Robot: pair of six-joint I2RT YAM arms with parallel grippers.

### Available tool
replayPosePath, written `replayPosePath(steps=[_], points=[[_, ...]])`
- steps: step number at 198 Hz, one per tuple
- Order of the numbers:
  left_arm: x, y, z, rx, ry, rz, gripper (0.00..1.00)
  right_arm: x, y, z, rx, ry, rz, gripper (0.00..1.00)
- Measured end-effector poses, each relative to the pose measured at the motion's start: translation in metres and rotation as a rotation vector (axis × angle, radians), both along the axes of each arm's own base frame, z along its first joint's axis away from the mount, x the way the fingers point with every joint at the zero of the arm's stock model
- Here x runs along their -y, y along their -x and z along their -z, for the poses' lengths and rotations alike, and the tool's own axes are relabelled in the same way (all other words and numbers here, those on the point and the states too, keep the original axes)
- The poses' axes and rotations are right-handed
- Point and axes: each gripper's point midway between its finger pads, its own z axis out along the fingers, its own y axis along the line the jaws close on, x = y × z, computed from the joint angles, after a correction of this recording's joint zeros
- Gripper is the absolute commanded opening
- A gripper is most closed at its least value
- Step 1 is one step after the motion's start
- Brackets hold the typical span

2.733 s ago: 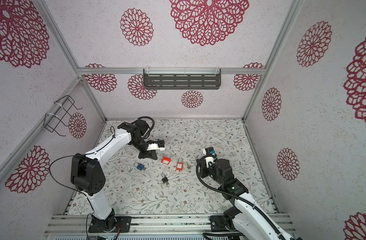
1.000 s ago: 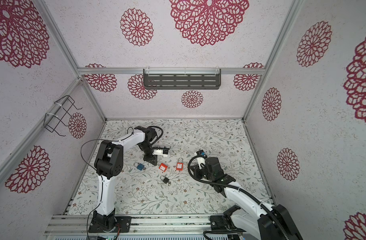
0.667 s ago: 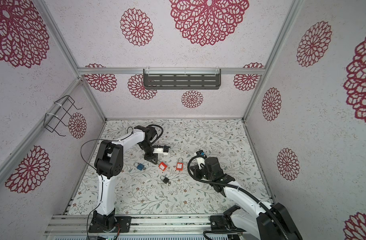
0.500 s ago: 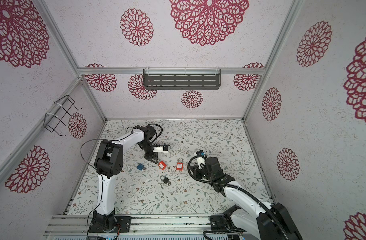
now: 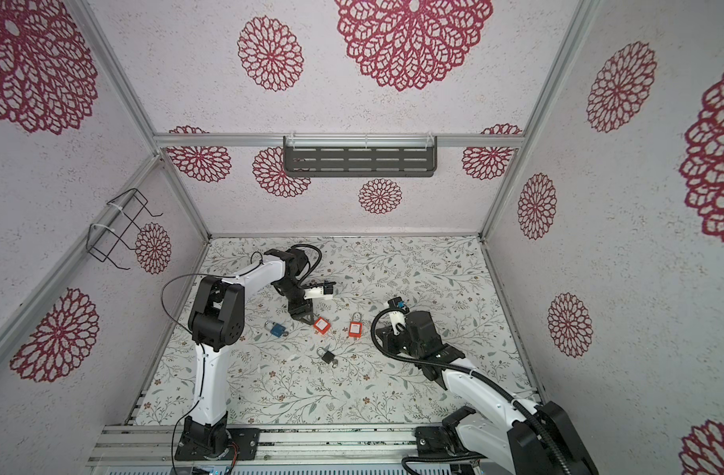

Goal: Lock with the key

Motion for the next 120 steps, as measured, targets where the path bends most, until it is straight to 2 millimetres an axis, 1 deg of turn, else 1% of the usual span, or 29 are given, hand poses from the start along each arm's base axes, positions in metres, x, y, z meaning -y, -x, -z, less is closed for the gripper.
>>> replayPosePath(steps=[37,61,95,120], points=[[0.007,-0.007,-0.005,0.017,0.010,-0.010,0.97,0.000,0.000,0.000,0.000,0.000,0.000,0.00],[0.009,-0.009,-0.003,0.016,-0.002,-0.033,0.97,0.000,0.000,0.000,0.000,0.000,0.000,0.00],[0.000,-0.014,0.002,0.026,-0.065,-0.115,0.97,0.000,0.000,0.000,0.001,0.000,0.000,0.00],[-0.012,-0.010,0.003,0.050,-0.116,-0.177,0.97,0.000,0.000,0.000,0.000,0.000,0.000,0.00]])
